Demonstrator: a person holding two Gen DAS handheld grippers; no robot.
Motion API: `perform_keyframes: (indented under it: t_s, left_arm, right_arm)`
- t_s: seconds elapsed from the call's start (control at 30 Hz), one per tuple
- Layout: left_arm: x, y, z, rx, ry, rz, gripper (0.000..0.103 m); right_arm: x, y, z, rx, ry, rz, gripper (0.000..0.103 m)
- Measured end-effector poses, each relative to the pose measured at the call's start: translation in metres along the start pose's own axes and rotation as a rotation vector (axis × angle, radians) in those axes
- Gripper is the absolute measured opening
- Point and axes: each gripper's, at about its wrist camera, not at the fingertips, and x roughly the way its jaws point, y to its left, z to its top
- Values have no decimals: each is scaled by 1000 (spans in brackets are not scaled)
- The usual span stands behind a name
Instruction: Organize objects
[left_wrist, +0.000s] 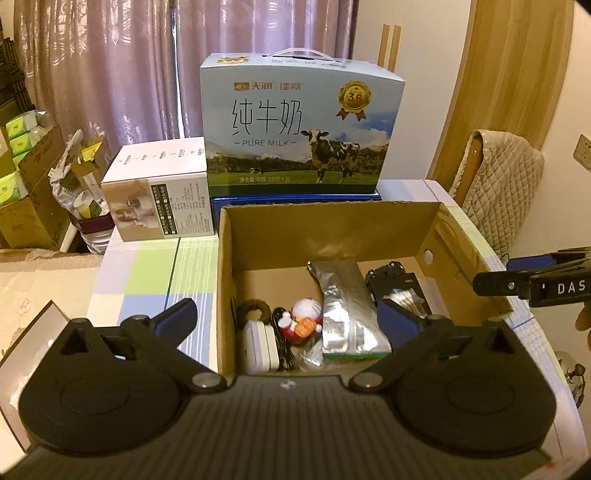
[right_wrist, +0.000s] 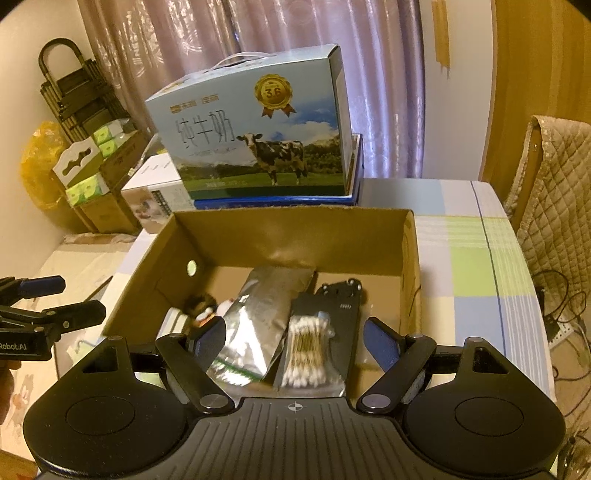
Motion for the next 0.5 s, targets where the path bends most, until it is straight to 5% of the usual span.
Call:
perform_keyframes:
  t_s: [0.5]
  left_arm:
    - [-105,-33,-52,-58,-72,28,102]
  right_arm:
    - [-99,30,-60,-24,-62,-18,79]
